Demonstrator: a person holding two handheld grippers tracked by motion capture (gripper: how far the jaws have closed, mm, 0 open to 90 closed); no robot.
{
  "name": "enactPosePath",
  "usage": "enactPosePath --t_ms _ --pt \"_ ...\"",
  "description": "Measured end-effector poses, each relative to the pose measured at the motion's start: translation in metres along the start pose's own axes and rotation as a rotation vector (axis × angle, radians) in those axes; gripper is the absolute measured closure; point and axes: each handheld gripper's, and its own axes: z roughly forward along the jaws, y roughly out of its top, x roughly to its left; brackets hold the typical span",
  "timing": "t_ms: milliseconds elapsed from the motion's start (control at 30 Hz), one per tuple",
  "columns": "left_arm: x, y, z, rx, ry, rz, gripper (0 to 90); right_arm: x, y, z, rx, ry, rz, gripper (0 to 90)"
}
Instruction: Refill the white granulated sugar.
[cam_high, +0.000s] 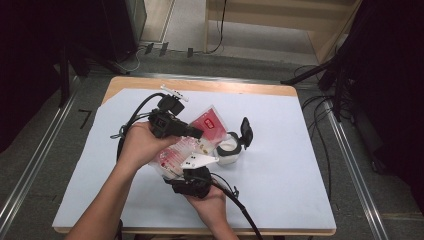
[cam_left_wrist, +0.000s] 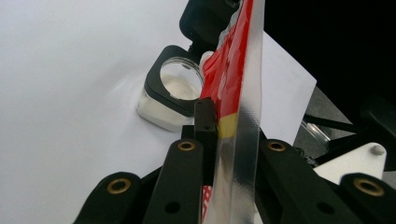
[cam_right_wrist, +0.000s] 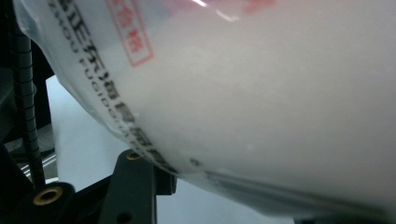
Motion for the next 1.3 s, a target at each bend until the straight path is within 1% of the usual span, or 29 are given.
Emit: enactPosePath --t_ms 100,133,167,200,300,333,400,467,567,600,633,700,733,767,833,1000,1100,1133,1233,1300 --pt "0.0 -0.001 -0.004 -0.008 0.002 0.001 84.7 0.0 0.0 -0.001 -0.004 -0.006 -0.003 56.7" --pt "0.0 -0.002 -0.005 -0.018 -0.005 -0.001 84.7 0.0 0.0 -0.001 -0.004 -0.008 -0.003 56.6" --pt "0.001 -0.002 -0.007 -0.02 0.0 0.006 84.6 -0.001 0.0 -0.001 -0.008 -0.013 -0.004 56.4" --pt "0.001 -0.003 -0.009 -0.031 -0.009 0.0 84.6 -0.001 0.0 -0.002 -0.01 -0.016 -0.002 56.2" --pt "0.002 -0.005 -0.013 -0.047 -0.014 -0.001 84.4 -0.002 0.0 -0.003 -0.022 -0.021 0.006 55.8" --pt "0.003 -0.005 -0.015 -0.043 -0.01 0.001 84.4 -0.003 0.0 -0.003 -0.025 -0.022 0.004 55.7" --pt "0.004 -0.006 -0.017 -0.053 -0.015 -0.003 84.4 -0.003 0.0 -0.004 -0.03 -0.023 0.008 55.6" --pt "0.005 -0.006 -0.02 -0.056 -0.01 -0.002 84.3 -0.005 -0.001 -0.004 -0.044 -0.023 0.009 55.1" --pt "0.006 -0.007 -0.022 -0.069 -0.01 -0.003 84.1 -0.008 -0.003 -0.006 -0.062 -0.033 0.025 54.5" --pt "0.007 -0.007 -0.024 -0.075 -0.014 0.001 84.1 -0.009 -0.003 -0.006 -0.063 -0.035 0.028 54.3" --pt "0.008 -0.007 -0.025 -0.076 -0.008 0.006 84.1 -0.01 -0.004 -0.006 -0.063 -0.039 0.03 54.0" --pt "0.01 -0.008 -0.028 -0.085 -0.011 0.008 84.4 -0.012 -0.004 -0.007 -0.072 -0.042 0.048 53.7" --pt "0.01 -0.009 -0.029 -0.096 -0.02 0.004 84.6 -0.013 -0.004 -0.007 -0.074 -0.041 0.054 53.6" --pt "0.011 -0.009 -0.031 -0.097 -0.022 0.009 84.7 -0.014 -0.004 -0.008 -0.076 -0.049 0.058 53.6" --pt "0.012 -0.01 -0.033 -0.099 -0.027 0.015 85.1 -0.015 -0.003 -0.008 -0.075 -0.051 0.069 53.4" --pt "0.014 -0.013 -0.039 -0.107 -0.029 0.017 85.4 -0.02 -0.004 -0.01 -0.072 -0.064 0.114 53.1" --pt "0.014 -0.015 -0.042 -0.122 -0.044 0.019 86.1 -0.024 -0.005 -0.011 -0.075 -0.078 0.143 53.7" --pt "0.014 -0.016 -0.043 -0.124 -0.038 0.022 86.2 -0.025 -0.005 -0.011 -0.079 -0.078 0.149 53.8" --pt "0.014 -0.017 -0.045 -0.125 -0.057 0.024 86.7 -0.027 -0.005 -0.013 -0.078 -0.093 0.142 53.9" --pt "0.015 -0.018 -0.046 -0.127 -0.055 0.033 86.9 -0.027 -0.004 -0.012 -0.083 -0.099 0.146 53.9"
